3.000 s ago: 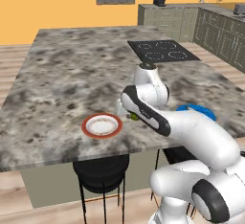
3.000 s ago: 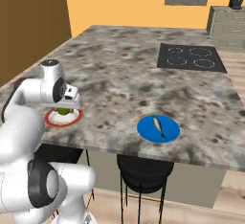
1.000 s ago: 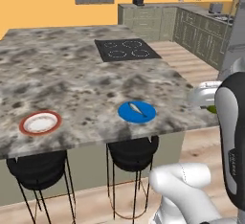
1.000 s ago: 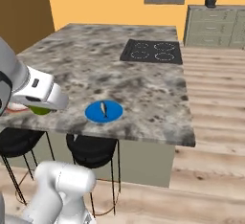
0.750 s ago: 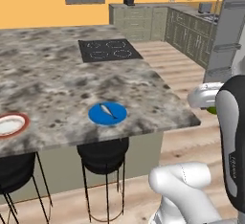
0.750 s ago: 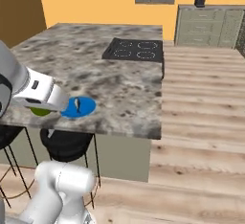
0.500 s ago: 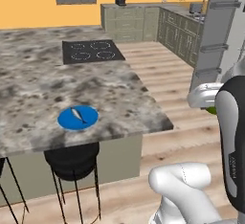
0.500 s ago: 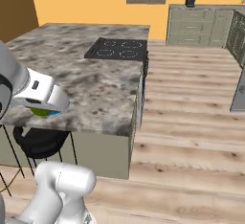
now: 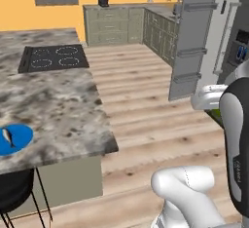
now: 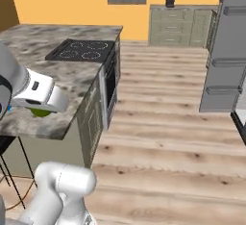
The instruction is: Transport the fish and lime to the fridge. Place the fish on the rack containing meat and place the lime on the rack containing the vegetable, ensuring meats and vegetables are on different racks.
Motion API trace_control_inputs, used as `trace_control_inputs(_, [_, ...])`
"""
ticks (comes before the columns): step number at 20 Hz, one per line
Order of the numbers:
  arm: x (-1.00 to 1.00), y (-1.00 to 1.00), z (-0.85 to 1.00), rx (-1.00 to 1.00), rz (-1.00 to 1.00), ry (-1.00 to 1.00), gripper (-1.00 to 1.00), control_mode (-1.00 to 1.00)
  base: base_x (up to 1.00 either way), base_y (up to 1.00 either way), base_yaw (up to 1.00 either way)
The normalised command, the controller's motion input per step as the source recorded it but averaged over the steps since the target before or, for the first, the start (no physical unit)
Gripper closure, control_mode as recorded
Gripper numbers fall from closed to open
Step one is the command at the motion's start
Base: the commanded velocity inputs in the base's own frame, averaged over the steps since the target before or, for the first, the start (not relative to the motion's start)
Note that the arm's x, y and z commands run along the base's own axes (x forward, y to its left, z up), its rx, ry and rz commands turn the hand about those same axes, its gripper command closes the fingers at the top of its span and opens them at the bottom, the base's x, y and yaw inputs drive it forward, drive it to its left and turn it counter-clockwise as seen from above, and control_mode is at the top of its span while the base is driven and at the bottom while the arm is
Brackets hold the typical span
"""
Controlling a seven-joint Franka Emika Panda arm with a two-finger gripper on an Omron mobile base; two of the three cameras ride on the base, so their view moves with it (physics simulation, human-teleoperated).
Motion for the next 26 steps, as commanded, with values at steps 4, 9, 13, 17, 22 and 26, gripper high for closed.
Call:
trace_control_inputs(4, [0.0,0.0,0.0,0.0,0.0,0.0,1.0,1.0,0.88,-1.0,-0.04])
trace_control_inputs(9, [0.0,0.0,0.0,0.0,0.0,0.0,1.0,1.0,1.0,-1.0,-0.17])
trace_control_inputs(13, [0.0,0.0,0.0,0.0,0.0,0.0,1.0,1.0,1.0,-1.0,-0.27])
trace_control_inputs(17, [0.0,0.0,0.0,0.0,0.0,0.0,1.0,1.0,1.0,-0.91,-0.35])
trace_control_inputs(22, [0.0,0.0,0.0,0.0,0.0,0.0,1.0,1.0,1.0,-0.48,-0.35])
trace_control_inputs(26, [0.0,0.0,0.0,0.0,0.0,0.0,1.0,1.0,1.0,-0.1,-0.33])
